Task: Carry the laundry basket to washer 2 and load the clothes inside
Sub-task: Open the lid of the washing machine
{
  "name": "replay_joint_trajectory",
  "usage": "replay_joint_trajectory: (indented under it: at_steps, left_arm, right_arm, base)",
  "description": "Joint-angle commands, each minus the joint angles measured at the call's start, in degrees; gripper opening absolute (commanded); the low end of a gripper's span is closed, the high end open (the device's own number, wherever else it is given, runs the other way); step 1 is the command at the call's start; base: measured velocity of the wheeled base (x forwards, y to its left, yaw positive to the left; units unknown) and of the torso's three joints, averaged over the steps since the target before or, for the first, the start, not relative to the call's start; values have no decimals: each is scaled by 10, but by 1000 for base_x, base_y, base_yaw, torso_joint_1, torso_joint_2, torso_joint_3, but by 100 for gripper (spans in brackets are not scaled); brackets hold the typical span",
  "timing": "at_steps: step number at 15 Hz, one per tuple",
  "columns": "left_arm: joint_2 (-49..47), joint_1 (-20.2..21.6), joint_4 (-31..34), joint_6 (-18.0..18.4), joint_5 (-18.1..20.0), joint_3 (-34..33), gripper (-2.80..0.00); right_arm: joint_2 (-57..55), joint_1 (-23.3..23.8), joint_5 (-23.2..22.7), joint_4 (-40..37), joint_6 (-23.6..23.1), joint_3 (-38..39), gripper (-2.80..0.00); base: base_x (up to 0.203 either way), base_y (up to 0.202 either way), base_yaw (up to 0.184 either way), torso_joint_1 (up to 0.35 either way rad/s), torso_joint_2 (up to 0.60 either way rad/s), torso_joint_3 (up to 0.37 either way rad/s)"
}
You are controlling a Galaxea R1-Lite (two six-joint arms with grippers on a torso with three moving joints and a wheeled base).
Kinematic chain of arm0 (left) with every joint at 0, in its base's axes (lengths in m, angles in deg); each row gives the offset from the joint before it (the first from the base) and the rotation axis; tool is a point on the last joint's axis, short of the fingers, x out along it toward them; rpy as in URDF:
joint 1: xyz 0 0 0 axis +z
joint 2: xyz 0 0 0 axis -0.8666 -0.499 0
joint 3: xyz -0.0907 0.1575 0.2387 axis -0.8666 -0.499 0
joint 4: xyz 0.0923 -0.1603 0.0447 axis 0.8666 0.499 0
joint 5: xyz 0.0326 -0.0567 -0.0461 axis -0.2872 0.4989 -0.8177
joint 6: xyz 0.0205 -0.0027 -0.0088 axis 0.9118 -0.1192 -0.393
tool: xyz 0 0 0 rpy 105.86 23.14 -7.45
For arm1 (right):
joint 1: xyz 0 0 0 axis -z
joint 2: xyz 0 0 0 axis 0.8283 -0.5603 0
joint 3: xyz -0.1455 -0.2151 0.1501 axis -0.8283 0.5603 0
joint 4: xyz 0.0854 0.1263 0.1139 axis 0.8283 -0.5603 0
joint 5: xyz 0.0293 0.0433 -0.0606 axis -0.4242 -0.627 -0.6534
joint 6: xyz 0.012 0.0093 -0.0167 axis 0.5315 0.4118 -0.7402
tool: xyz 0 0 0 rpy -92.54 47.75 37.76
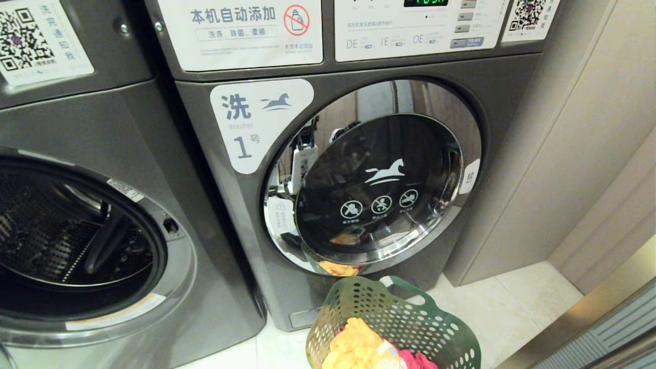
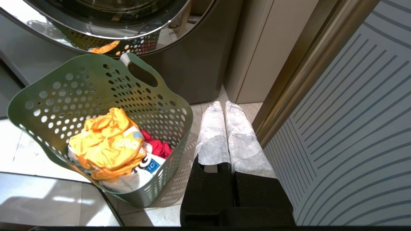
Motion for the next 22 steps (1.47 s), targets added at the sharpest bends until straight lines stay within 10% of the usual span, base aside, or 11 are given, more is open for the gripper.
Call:
replay_joint_trajectory:
  at_steps: [1,3,6,7,22]
  left_arm:
    - [-44,-41,-7,-28,-100,2,0]
    - [-91,-83,-10,-98,-227,5,0]
    - [-145,-94,-3,-173,-305,39,0]
    - [-156,-94,-3,-176,-324,46,-280]
    - [-383,91,-52,-234,-339,281,-280]
  right_arm:
    - [-1,0,-1,-1,-1,0,-280]
    - [-1,0,0,-1,-1,0,-280]
    - [-1,0,0,-1,-1,0,-280]
    - [-1,0,-1,-1,-1,0,-280]
    - [-1,0,0,-1,-1,0,-280]
  base:
    - [0,0,0,0,0,0]
    - [0,0,0,0,0,0]
    - [0,0,0,0,0,0]
    - [0,0,0,0,0,0]
    - [0,0,0,0,0,0]
